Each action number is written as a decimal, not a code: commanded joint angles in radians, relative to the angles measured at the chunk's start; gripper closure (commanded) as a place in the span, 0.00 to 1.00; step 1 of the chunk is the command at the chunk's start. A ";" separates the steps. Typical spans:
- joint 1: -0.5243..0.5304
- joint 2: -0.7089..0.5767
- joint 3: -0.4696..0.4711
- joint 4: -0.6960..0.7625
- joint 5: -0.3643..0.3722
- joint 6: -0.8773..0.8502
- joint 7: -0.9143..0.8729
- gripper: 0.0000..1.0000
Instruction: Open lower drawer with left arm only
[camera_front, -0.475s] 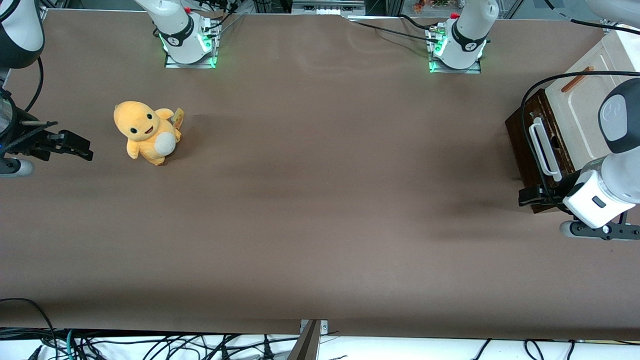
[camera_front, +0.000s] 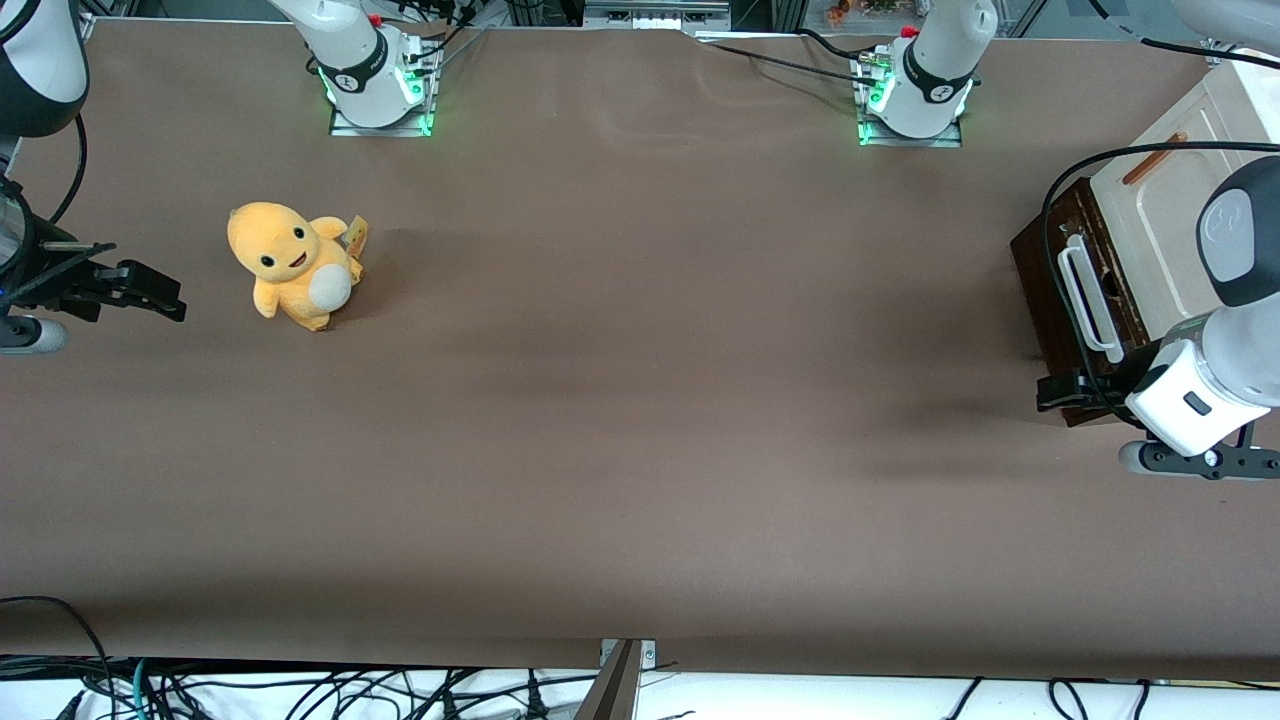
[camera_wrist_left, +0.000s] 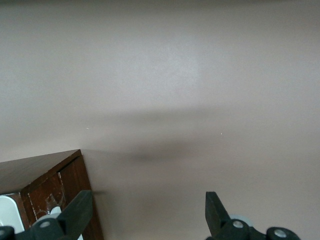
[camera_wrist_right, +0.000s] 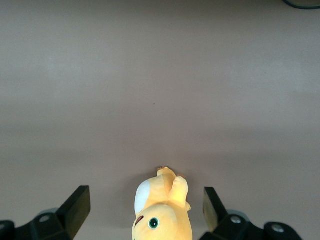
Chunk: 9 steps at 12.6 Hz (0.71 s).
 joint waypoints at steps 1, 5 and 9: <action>-0.004 -0.028 -0.006 -0.026 0.021 -0.007 0.019 0.00; -0.003 -0.030 -0.009 -0.023 0.006 -0.007 0.019 0.00; -0.008 -0.034 -0.012 -0.020 0.006 -0.011 0.019 0.00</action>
